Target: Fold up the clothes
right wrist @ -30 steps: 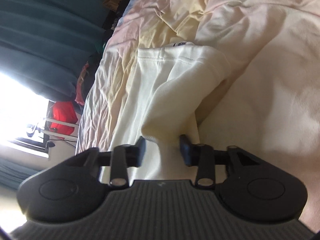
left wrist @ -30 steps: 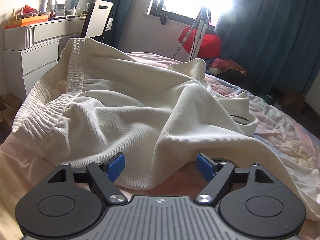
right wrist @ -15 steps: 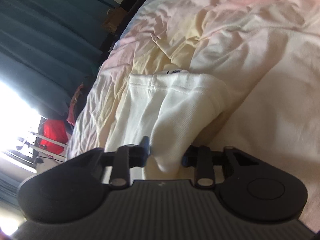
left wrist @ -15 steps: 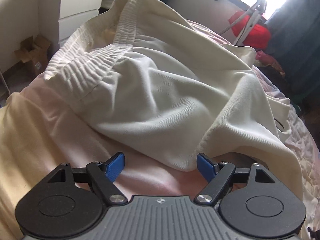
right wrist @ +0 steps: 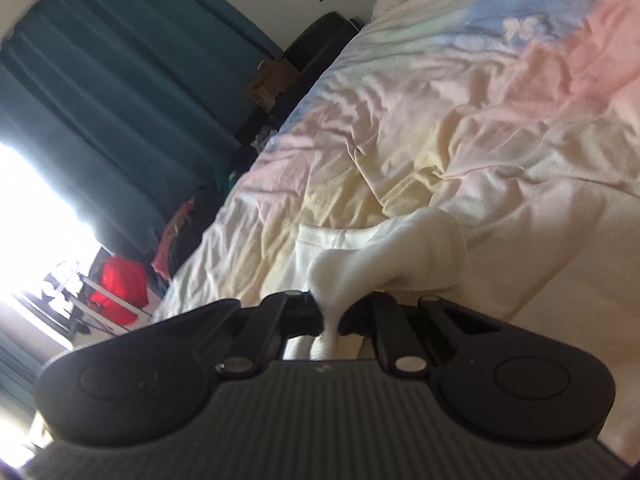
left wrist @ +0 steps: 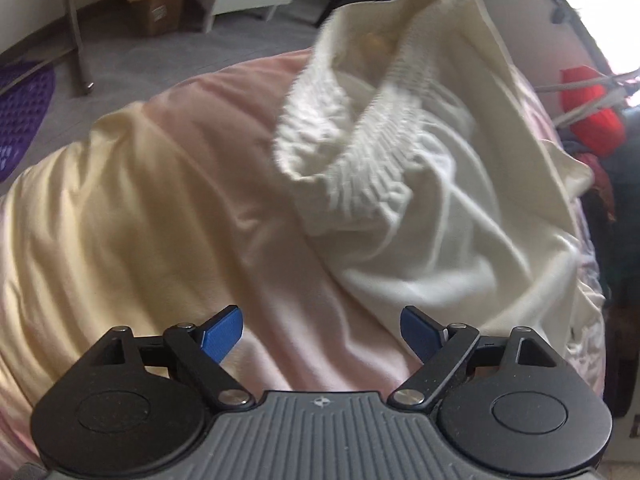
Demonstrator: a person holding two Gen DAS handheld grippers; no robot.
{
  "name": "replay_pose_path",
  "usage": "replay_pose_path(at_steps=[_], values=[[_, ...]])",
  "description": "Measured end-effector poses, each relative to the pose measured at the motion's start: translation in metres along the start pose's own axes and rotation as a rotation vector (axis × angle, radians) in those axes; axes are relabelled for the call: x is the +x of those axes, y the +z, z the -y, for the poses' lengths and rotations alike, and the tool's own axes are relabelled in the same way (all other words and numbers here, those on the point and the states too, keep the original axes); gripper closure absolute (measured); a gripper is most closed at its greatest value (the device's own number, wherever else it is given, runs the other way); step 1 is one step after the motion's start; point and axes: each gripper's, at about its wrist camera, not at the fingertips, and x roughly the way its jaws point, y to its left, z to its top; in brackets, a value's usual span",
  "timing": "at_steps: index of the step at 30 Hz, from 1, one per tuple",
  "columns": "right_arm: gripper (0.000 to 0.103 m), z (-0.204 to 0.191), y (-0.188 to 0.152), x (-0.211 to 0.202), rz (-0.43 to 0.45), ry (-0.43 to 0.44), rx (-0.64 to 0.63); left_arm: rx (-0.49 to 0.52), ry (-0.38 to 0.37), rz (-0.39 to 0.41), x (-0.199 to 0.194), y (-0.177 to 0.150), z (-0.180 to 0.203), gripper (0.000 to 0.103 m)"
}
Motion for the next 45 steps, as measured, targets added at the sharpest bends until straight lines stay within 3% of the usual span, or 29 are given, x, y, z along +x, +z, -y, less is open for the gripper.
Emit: replay_pose_path(at_steps=[3, 6, 9, 12, 19, 21, 22, 24, 26, 32, 34, 39, 45], values=[[0.095, 0.001, -0.001, 0.006, -0.021, -0.014, -0.011, -0.131, -0.087, -0.008, 0.013, 0.014, -0.017, 0.016], [0.095, 0.004, -0.001, 0.004, -0.020, -0.003, 0.010, -0.195, -0.140, 0.035, 0.017, 0.023, -0.021, 0.016], [0.095, 0.005, 0.000, 0.004, -0.018, 0.008, 0.033, -0.194, -0.134, 0.069, 0.012, 0.024, -0.017, 0.017], [0.095, 0.004, 0.001, 0.004, -0.023, 0.036, 0.065, -0.173, -0.126, 0.096, 0.003, 0.024, -0.011, 0.030], [0.095, -0.006, 0.006, 0.002, -0.006, 0.060, 0.051, -0.128, -0.252, 0.108, -0.020, 0.031, -0.018, 0.032], [0.095, -0.006, 0.006, 0.004, -0.011, 0.053, 0.047, -0.100, -0.237, 0.107, -0.014, 0.032, -0.017, 0.033], [0.095, -0.006, 0.006, 0.005, -0.015, 0.047, 0.045, -0.092, -0.213, 0.106, -0.012, 0.033, -0.017, 0.041], [0.095, -0.006, 0.007, 0.004, -0.021, 0.041, 0.036, -0.092, -0.196, 0.095, -0.012, 0.035, -0.020, 0.045], [0.095, -0.007, 0.009, 0.002, -0.021, 0.044, 0.022, -0.108, -0.209, 0.075, -0.016, 0.037, -0.025, 0.045], [0.095, -0.018, 0.010, -0.002, -0.009, 0.060, -0.025, -0.053, -0.299, 0.164, -0.056, 0.044, -0.033, 0.043], [0.095, -0.018, 0.009, -0.001, -0.013, 0.055, -0.031, -0.039, -0.319, 0.195, -0.061, 0.046, -0.032, 0.035], [0.095, -0.010, 0.008, 0.002, -0.035, 0.043, 0.014, -0.044, -0.222, 0.081, -0.024, 0.047, -0.023, 0.040], [0.095, -0.007, 0.006, 0.004, -0.043, 0.032, 0.027, -0.050, -0.230, 0.105, -0.020, 0.045, -0.021, 0.052]])
